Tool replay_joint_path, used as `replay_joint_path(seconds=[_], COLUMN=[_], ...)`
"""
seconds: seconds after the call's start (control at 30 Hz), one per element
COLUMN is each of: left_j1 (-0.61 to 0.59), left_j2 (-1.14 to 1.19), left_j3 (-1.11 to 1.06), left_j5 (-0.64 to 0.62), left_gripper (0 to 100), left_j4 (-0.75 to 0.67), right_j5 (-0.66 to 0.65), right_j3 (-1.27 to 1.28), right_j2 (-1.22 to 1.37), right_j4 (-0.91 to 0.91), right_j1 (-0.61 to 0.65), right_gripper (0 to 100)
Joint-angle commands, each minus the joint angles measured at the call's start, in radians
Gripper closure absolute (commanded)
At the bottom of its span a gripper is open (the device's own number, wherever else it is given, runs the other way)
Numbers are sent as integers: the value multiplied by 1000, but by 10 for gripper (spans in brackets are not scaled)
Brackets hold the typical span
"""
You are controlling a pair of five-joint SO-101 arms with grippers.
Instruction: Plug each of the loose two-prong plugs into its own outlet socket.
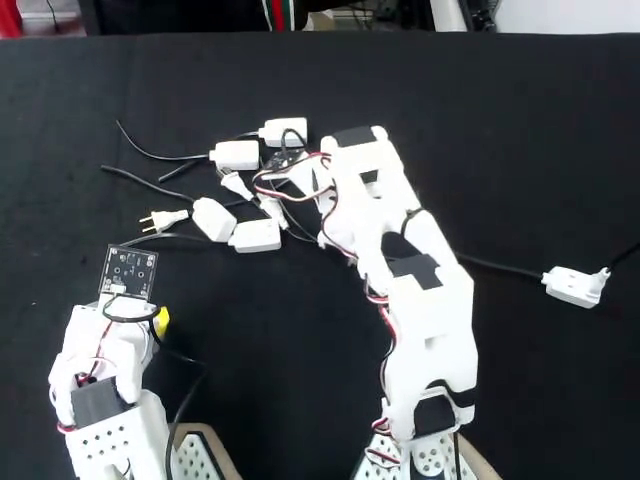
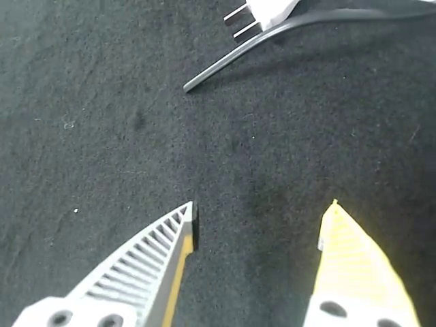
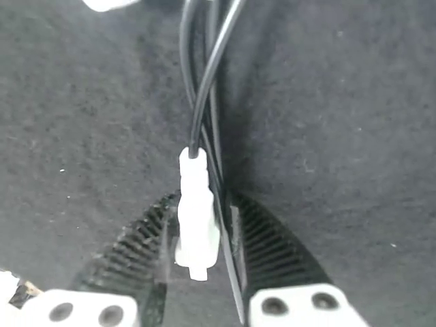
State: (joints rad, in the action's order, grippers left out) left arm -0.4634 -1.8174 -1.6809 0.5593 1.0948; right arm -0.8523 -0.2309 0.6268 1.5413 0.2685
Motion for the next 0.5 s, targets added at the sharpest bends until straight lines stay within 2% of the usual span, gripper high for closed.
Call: replay_joint_path(seconds=[0.0, 0.2, 0.47], left_j1=[1, 1, 1], left_j2=[3, 3, 3], left_j3=[-18, -18, -18], left_j5=[5, 5, 5], left_gripper=[707, 707, 707], left_j4=[5, 5, 5], right_j5=[-8, -26, -26], right_j3=[-27, -27, -47], right_j2=[-56, -53, -51], right_j4=[14, 58, 71], right_j1=[20, 48, 87], right_gripper=[941, 835, 865])
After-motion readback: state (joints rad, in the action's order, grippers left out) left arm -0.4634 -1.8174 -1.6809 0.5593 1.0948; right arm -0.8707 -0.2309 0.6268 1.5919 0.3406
